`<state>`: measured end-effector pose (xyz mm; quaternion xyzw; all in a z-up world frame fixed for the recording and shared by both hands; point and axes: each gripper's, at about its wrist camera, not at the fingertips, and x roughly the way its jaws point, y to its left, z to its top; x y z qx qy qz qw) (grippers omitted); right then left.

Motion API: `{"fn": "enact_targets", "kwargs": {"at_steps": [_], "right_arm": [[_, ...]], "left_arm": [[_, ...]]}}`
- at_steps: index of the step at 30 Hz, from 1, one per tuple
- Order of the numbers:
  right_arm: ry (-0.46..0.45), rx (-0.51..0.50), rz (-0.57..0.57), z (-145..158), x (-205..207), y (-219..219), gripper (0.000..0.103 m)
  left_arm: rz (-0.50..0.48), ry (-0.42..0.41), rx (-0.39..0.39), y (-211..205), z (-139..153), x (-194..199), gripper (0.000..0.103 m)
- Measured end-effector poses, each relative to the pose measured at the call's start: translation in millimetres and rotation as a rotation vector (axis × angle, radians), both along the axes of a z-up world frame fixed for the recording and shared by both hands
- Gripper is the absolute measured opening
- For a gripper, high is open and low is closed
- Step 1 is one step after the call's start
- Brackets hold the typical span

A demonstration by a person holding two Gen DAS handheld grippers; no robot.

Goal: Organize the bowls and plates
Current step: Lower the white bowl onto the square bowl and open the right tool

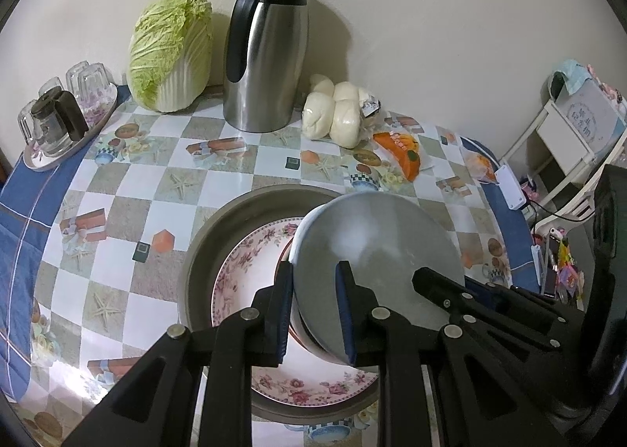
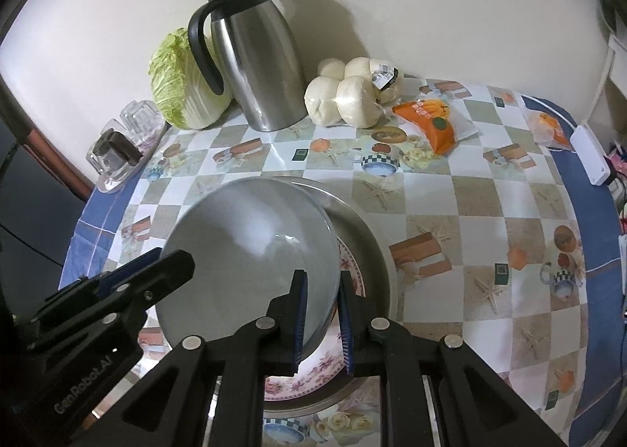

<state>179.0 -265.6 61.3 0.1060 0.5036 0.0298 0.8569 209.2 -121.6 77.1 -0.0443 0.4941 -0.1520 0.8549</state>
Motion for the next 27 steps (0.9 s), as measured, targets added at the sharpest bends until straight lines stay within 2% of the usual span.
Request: {"fn": "enact_targets", "kwargs": {"at_steps": [9, 16, 27], "right_arm": [[-0.003, 0.010, 0.005, -1, -1, -1, 0.017], [-0.006, 0.014, 0.007, 0, -3, -3, 0.017], [-0.013, 0.021, 0.016, 4, -4, -4, 0.019]], "left_arm": [[0.019, -0.012, 0.000, 6, 1, 0, 0.022], [0.058, 0.015, -0.007, 14, -9, 8, 0.023], [0.046, 0.025, 0.004, 9, -10, 8, 0.024]]}}
